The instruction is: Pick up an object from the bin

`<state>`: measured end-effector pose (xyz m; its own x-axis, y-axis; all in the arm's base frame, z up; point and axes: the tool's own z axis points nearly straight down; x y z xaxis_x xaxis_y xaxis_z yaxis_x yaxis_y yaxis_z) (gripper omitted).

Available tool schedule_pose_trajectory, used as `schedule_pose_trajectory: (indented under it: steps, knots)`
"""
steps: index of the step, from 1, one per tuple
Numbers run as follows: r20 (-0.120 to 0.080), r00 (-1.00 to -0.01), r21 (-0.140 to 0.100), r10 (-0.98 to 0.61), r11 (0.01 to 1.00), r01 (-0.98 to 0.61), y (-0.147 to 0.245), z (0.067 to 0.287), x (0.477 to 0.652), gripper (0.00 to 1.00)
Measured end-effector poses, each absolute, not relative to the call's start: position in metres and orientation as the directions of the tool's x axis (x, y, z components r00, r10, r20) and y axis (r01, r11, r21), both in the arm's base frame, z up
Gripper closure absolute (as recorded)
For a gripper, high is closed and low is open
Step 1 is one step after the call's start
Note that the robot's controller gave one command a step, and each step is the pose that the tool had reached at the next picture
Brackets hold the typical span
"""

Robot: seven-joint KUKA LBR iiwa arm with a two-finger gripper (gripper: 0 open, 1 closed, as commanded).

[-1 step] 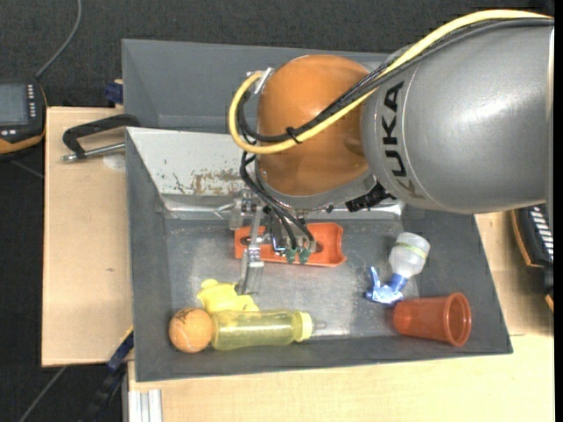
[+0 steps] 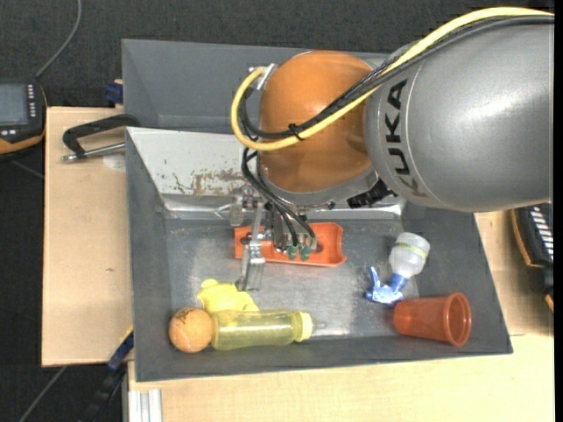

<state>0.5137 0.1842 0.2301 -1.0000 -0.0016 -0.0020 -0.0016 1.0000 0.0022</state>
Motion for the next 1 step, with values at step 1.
schedule_pose_trajectory:
  steps: [1]
  knots:
    - [-0.006, -1.000, 0.005, -0.027, 1.000, -0.027, 0.1509, 0.1857, 0.5189, 0.00]
